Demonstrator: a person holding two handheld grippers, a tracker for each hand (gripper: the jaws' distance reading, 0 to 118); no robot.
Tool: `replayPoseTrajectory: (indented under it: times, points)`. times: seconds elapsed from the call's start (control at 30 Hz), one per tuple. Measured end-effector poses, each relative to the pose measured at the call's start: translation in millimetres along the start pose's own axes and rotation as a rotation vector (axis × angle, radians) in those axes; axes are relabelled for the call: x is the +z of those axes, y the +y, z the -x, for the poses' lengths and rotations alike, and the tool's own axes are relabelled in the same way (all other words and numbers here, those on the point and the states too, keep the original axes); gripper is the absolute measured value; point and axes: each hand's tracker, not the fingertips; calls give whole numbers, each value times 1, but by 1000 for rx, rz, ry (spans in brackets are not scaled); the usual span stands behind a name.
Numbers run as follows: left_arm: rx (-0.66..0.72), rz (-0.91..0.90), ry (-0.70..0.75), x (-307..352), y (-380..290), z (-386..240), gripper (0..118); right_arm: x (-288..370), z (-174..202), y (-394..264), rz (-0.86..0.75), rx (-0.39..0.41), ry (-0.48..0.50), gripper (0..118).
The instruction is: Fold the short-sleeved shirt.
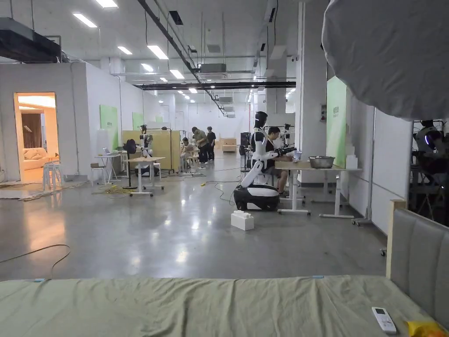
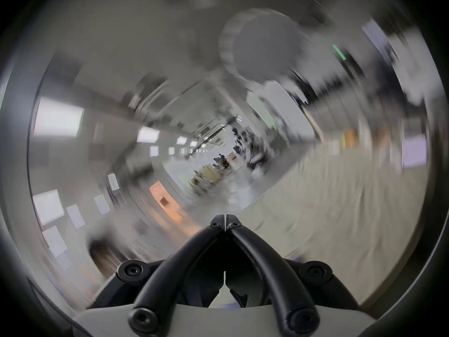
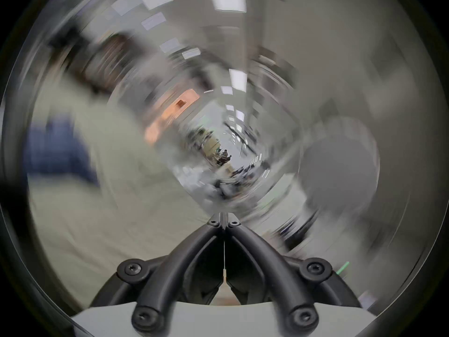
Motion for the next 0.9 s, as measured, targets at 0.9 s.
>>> replayPoseTrajectory:
  times: [0.9]
  points:
    - [1248, 20, -210, -12, -69, 66, 0, 12, -8, -98, 246, -1590, 20, 0]
